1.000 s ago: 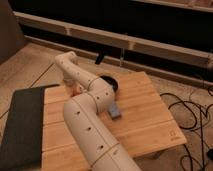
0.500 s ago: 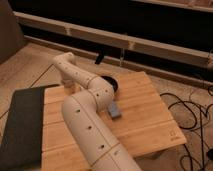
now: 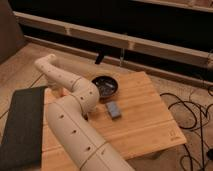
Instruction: Drag the pepper across the table
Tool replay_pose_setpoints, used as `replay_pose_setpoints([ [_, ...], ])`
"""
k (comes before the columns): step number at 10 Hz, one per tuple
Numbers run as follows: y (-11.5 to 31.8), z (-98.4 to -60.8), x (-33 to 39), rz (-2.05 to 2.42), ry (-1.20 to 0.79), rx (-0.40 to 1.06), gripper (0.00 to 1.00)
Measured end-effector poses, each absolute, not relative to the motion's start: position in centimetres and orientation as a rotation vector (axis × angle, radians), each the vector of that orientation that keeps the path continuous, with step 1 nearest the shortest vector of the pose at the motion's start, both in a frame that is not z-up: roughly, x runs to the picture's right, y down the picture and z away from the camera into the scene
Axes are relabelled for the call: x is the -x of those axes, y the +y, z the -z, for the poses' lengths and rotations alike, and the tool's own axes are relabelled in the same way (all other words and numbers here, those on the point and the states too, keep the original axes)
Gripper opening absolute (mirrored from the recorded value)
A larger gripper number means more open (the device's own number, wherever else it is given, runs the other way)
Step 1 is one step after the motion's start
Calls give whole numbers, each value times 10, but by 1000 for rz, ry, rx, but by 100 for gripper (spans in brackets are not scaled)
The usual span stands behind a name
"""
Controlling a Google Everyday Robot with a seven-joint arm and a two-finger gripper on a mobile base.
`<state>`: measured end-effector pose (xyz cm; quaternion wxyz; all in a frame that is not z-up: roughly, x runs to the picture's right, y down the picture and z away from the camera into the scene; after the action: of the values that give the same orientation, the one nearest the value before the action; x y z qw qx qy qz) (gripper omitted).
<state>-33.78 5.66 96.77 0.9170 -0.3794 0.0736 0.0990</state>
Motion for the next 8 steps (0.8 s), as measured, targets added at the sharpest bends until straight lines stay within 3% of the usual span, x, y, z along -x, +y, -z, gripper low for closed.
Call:
replay_pose_setpoints([
  [8, 101, -919, 468, 104, 71, 748, 0],
])
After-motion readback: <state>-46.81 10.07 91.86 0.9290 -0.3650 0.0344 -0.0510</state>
